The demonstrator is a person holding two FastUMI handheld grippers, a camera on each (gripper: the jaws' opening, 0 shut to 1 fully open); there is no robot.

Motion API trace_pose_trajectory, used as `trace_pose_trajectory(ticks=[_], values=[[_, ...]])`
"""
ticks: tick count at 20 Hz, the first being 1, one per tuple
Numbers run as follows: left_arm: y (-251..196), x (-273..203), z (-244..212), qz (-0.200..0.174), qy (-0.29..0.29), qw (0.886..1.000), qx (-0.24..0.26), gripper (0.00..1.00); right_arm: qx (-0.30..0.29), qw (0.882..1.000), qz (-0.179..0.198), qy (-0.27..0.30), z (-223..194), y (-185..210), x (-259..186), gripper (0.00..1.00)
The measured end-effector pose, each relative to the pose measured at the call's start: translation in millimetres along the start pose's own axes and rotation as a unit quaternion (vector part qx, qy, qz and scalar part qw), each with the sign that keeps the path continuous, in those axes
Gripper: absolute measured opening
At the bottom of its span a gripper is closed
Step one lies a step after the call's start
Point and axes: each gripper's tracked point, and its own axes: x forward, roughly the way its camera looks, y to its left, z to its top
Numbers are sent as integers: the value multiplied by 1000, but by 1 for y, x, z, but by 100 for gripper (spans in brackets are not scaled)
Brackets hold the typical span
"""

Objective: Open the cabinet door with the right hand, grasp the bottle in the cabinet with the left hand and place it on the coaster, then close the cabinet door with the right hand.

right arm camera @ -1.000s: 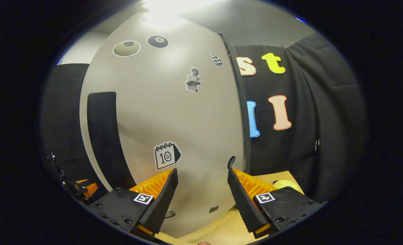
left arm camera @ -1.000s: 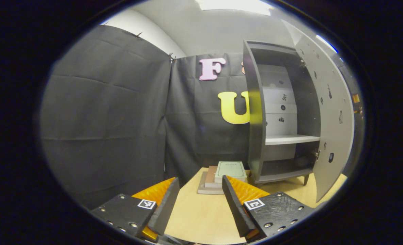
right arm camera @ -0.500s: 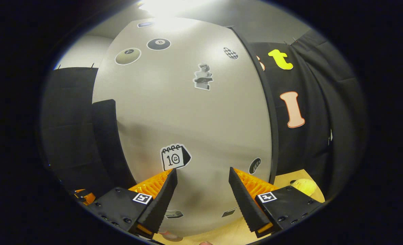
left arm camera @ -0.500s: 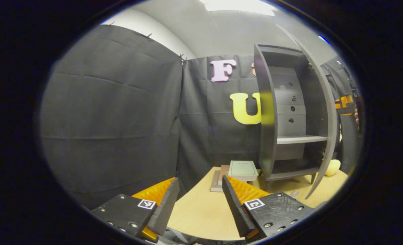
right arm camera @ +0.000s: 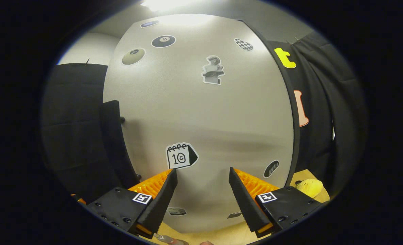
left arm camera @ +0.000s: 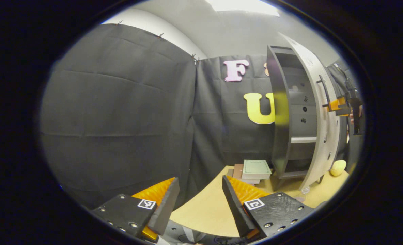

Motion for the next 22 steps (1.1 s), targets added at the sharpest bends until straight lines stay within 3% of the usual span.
trace_pose_trajectory(ticks=[9,22], values=[[15,8,-5,2,3,1000,-4,78,-6,999,-49,-10,3,4,-5,97],[10,13,7,-20,-2,1000,15,77,-8,996,-83,-21,1,9,-19,97]])
